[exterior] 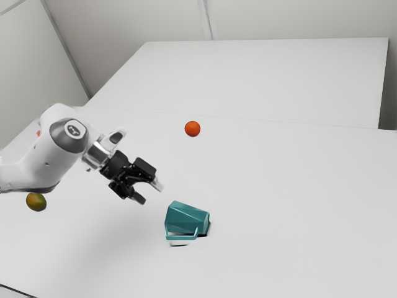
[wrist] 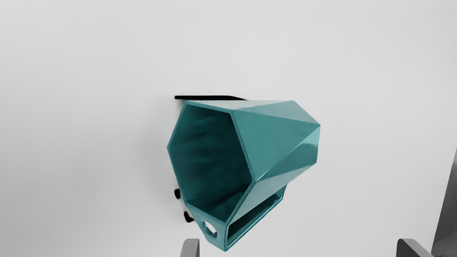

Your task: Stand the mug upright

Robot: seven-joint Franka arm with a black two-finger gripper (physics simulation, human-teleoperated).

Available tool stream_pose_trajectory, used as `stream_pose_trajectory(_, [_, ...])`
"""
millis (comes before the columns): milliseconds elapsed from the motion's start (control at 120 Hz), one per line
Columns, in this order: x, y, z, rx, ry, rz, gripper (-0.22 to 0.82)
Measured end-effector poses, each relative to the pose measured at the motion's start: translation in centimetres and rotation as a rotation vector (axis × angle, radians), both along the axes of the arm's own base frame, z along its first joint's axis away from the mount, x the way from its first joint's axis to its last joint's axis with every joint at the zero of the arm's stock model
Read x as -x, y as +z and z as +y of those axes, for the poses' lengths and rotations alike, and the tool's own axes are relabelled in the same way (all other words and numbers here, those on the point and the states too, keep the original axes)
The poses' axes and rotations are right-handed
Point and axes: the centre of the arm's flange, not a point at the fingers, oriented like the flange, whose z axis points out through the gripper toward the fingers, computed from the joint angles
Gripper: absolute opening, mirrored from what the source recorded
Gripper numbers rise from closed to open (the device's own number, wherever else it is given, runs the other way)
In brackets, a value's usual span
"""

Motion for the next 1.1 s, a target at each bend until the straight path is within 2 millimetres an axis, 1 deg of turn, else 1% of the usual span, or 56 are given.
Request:
stream_pose_trajectory(117, [-0.5, -2.6, -0.2, 0.050, -0.011, -0.009, 0.60])
stream_pose_trajectory(292, [-0.7, -4.5, -0.7, 0.086, -0.067, -0.049, 0.60])
stream_pose_trajectory(408, [-0.7, -5.9, -1.2, 0.141, -0.088, -0.065, 0.60])
stream_pose_trajectory(592, [-0.5, -7.1, -2.1, 0.215, -0.149, -0.091, 0.60])
stream_pose_trajectory(742, [-0.5, -8.8, -3.0, 0.272, -0.172, -0.100, 0.60])
stream_pose_trajectory(825, [-0.6, -9.1, -3.5, 0.300, -0.174, -0.117, 0.60])
stream_pose_trajectory(850, [-0.7, -9.1, -3.6, 0.306, -0.177, -0.123, 0.57])
stream_pose_trajectory(867, [-0.7, -9.2, -3.7, 0.309, -0.178, -0.127, 0.53])
stream_pose_trajectory(958, [-0.8, -9.1, -3.9, 0.321, -0.190, -0.150, 0.28])
stream_pose_trajectory(1000, [-0.8, -9.1, -3.9, 0.324, -0.195, -0.161, 0.18])
stream_pose_trajectory(1050, [-0.9, -8.9, -3.8, 0.325, -0.201, -0.174, 0.08])
stream_pose_trajectory(1100, [-1.1, -8.7, -3.7, 0.326, -0.206, -0.190, 0.02])
